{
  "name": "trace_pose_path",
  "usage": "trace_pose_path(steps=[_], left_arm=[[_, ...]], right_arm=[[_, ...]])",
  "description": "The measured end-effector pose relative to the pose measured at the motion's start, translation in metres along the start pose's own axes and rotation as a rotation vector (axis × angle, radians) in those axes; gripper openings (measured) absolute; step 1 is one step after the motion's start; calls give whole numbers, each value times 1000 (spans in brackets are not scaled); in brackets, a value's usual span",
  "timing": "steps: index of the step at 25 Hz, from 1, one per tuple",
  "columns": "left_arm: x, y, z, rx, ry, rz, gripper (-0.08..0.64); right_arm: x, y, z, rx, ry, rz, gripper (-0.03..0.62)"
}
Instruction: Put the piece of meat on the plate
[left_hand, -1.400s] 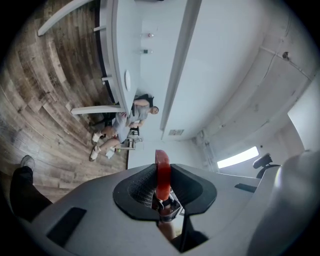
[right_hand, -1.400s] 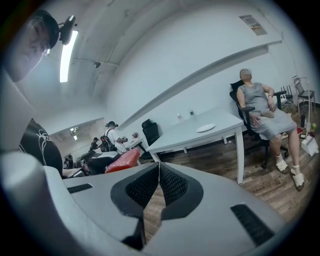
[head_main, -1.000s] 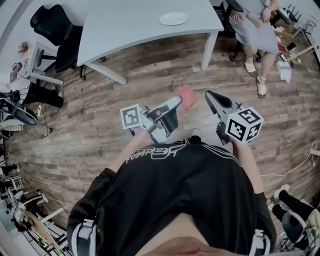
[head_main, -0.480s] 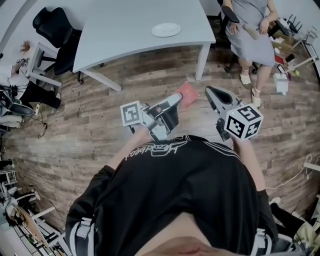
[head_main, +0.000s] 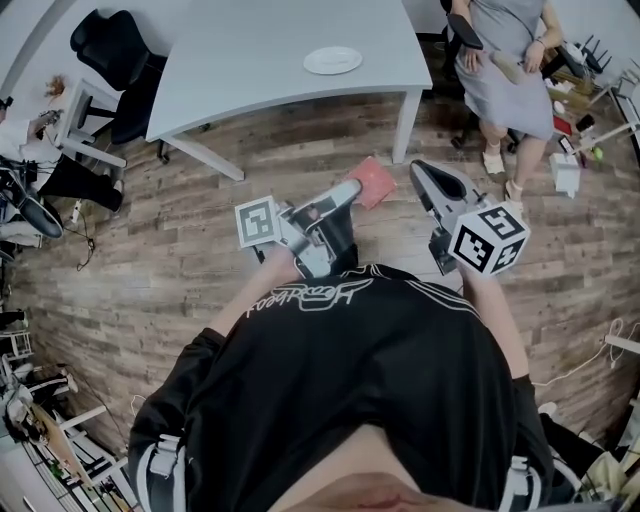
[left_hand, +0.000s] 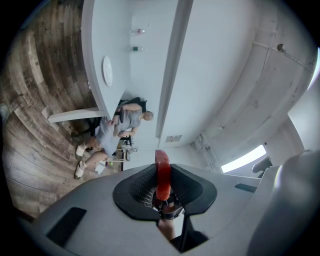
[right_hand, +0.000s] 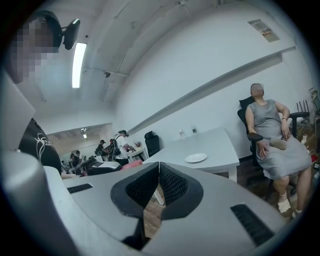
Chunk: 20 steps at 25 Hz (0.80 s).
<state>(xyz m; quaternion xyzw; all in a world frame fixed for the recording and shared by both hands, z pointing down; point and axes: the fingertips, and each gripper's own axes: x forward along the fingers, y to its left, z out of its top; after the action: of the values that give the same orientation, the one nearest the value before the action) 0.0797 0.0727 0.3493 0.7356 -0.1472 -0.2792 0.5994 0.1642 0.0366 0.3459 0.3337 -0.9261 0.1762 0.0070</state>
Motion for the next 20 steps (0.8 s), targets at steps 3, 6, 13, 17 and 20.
trace_pose_path(steps=[3, 6, 13, 17, 20], left_arm=[[2, 7, 4, -15, 2, -2, 81], [6, 16, 11, -20, 13, -4, 81], [27, 30, 42, -35, 28, -18, 81], [36, 37, 73, -49, 29, -15, 83], [45, 38, 99, -53, 31, -18, 81]], right_arm=[[5, -4, -3, 0, 2, 1, 9], [12, -11, -7, 3, 7, -2, 9], [31, -42, -1, -11, 14, -46, 10], [56, -57, 5, -1, 31, -53, 10], [78, -69, 12, 12, 44, -57, 10]])
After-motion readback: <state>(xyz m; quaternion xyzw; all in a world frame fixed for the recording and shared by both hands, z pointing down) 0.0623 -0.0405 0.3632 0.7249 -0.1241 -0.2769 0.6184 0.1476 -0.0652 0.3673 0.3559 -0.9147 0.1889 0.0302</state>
